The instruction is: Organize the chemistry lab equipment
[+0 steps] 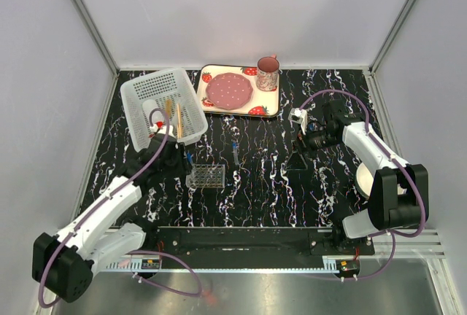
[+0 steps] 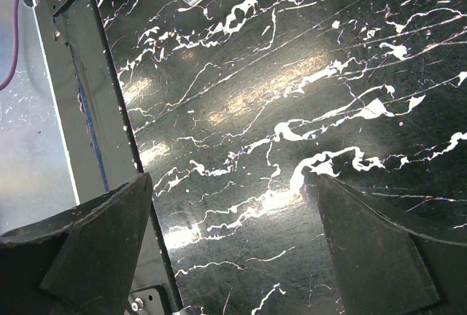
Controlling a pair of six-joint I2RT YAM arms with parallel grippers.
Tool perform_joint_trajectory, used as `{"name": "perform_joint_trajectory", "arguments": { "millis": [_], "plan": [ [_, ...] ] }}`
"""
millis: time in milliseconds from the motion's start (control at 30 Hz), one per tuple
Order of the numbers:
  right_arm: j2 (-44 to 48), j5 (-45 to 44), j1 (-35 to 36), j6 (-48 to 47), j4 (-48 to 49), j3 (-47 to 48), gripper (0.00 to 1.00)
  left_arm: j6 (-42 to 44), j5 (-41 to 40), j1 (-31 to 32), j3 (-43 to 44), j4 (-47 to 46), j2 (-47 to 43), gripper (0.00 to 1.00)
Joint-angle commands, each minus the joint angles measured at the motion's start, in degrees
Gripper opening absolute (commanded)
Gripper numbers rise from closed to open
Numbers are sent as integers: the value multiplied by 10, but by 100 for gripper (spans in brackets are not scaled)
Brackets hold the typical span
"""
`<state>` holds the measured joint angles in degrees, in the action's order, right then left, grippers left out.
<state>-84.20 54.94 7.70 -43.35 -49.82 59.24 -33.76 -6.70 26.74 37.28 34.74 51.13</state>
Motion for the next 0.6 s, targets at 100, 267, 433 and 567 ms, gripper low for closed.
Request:
{"name": "perform_joint_trajectory", "arguments": {
  "millis": [100, 267, 433, 567],
  "plan": [
    [-3, -3, -3, -12, -2, 16, 99, 48, 19, -3, 40, -13, 48, 47],
    [-6, -3, -3, -12, -4, 16, 99, 58, 16, -3, 43, -17, 63, 45],
    [-8, -4, -3, -15, -6, 18, 99, 62, 18, -3, 49, -14, 67, 44],
    [-8, -19, -3, 1, 7, 18, 99, 63, 5, -3, 57, -6, 33, 47]
  ]
}}
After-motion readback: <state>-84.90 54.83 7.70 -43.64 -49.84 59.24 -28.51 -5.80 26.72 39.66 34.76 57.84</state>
